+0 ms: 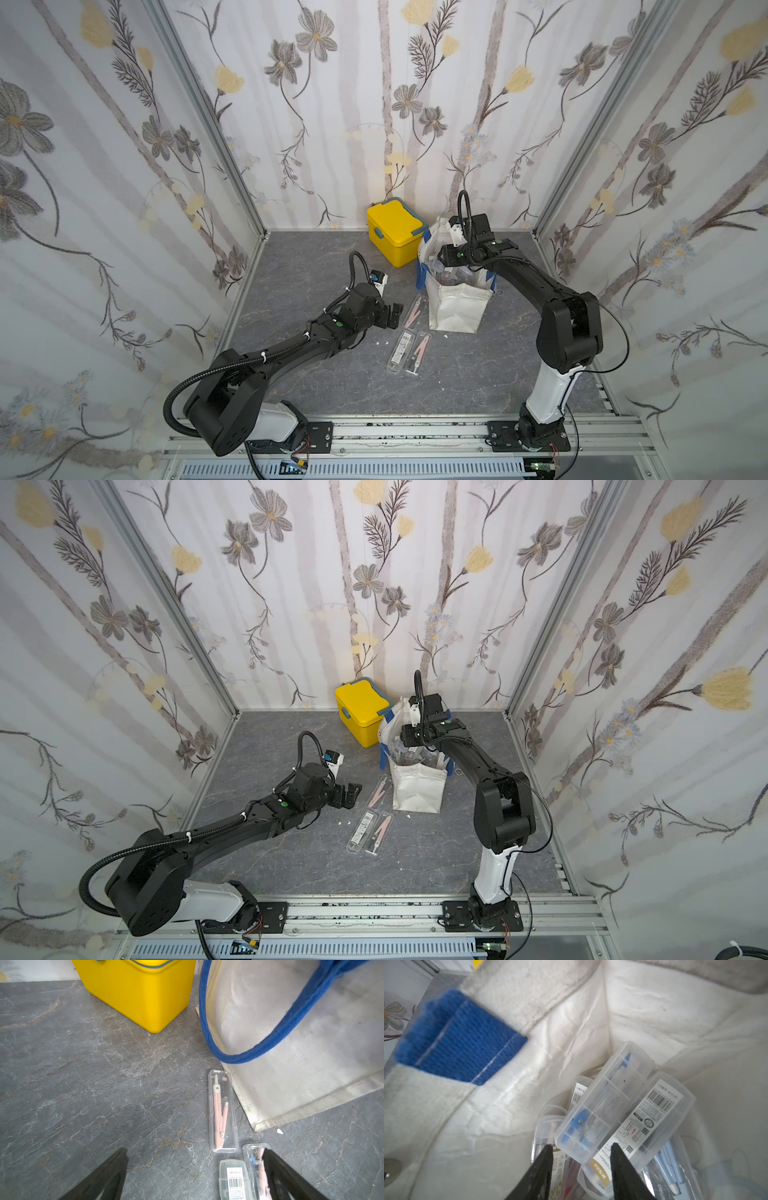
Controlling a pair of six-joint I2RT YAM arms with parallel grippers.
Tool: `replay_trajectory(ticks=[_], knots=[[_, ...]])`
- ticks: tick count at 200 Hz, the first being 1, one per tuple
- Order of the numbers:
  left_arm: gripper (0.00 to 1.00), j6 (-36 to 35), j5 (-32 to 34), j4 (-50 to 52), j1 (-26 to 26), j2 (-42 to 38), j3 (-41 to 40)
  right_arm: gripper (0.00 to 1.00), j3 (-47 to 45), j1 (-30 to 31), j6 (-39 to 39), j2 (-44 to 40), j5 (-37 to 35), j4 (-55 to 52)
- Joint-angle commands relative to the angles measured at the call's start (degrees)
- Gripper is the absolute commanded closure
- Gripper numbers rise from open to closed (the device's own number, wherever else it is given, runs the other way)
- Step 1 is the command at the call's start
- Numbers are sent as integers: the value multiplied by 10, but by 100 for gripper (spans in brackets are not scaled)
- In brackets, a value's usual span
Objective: Put the compass set into the canvas bag
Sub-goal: Place the compass set in the canvas bag.
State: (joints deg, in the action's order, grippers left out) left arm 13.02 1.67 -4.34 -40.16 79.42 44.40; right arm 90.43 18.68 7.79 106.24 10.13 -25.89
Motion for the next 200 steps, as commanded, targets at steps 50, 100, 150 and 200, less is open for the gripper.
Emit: replay_trajectory(ticks=[50,100,150,200], knots=[[0,-38,31,124,-46,41,45,8,-15,-7,-29,-75,-5,57],[0,-30,72,223,-89,80,76,0,-96,-13,-18,-177,12,156],[0,17,78,276,-137,105,82,0,-167,-15,5,-259,8,226],[0,56,76,298,-170,135,86,1,-203,-15,21,-294,22,254]])
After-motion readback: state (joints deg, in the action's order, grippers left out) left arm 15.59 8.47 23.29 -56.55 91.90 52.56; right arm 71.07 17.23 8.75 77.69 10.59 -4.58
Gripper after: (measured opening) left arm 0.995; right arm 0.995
